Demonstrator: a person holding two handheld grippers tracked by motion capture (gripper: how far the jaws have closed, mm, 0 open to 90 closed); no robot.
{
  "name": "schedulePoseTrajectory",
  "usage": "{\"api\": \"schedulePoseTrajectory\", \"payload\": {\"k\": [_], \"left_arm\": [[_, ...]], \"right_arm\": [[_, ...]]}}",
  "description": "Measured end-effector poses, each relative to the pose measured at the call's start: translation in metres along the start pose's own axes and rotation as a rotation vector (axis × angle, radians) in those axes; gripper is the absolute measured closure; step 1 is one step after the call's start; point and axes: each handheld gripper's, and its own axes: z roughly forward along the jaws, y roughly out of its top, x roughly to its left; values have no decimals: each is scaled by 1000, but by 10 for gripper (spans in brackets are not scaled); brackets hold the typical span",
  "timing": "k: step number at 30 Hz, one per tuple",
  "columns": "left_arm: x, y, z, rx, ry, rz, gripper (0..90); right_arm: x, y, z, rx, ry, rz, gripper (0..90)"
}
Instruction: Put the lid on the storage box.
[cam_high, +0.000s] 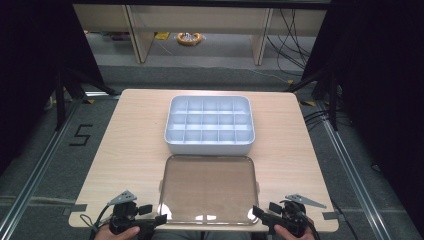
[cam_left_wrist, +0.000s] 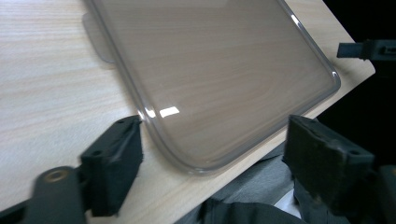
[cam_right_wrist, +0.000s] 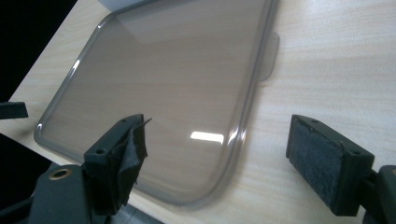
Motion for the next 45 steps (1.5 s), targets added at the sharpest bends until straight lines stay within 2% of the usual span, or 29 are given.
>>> {"api": "schedulePoseTrajectory", "payload": {"k": [2,3,4,5,6,7,8,9,10,12,13,14,16,18,19,20,21,26,27,30,31,33,35,36,37,39,40,41,45], "left_arm": [[2,3,3,3,28,25,237],[3,6,5,4,49,38,262],[6,9,7,10,56,36,273],[8,11,9,17,55,35,287],[8,11,9,17,55,35,309],[10,14,12,19,82,43,327],[11,16,14,23,97,54,332],[11,16,14,23,97,54,338],[14,17,15,29,104,66,338],[22,22,18,64,81,57,370],[22,22,18,64,81,57,378],[24,24,22,63,83,33,385],[25,24,23,72,74,32,395],[25,25,27,76,59,0,412],[26,25,27,88,54,14,417],[25,26,27,85,53,11,420],[25,25,28,84,56,9,421],[24,24,26,90,54,9,420],[24,24,26,91,50,2,420],[24,23,26,90,46,-2,423],[24,23,26,94,44,3,423],[22,22,27,82,57,-3,423],[22,21,25,91,41,-3,422],[22,21,25,91,41,-3,423],[21,19,25,80,40,-11,423],[22,19,24,92,33,3,423],[20,18,25,72,34,-19,423],[21,18,23,94,36,8,423],[21,18,23,88,38,3,422]], "right_arm": [[-1,2,4,-10,5,-23,230],[2,4,5,7,-6,10,231],[-1,4,7,-1,-8,-45,234],[3,5,8,16,-5,11,238],[3,5,8,16,-5,11,238],[0,7,12,5,-14,-42,246],[3,7,11,18,-13,-7,250],[3,7,11,18,-13,-7,250],[0,8,14,9,-7,-38,250],[0,10,18,10,-2,-46,249],[2,11,19,19,-3,-14,249],[-1,12,20,16,-10,-57,248],[1,12,21,19,-13,-39,247],[0,14,22,25,0,-47,247],[3,14,23,34,-23,-1,247],[-1,15,25,22,-13,-51,247],[-2,16,27,21,-11,-53,245],[-1,18,30,28,-15,-34,233],[2,18,30,39,4,14,233],[-2,19,33,37,-5,-14,239],[1,18,34,51,7,40,252],[-1,17,37,29,11,26,249],[-1,16,37,19,19,81,250],[-1,16,37,19,19,81,250],[0,15,34,12,37,164,273],[-5,14,34,4,44,143,285],[-2,13,31,13,54,208,301],[-6,11,28,12,74,219,351],[-8,9,25,19,71,255,438]]}}
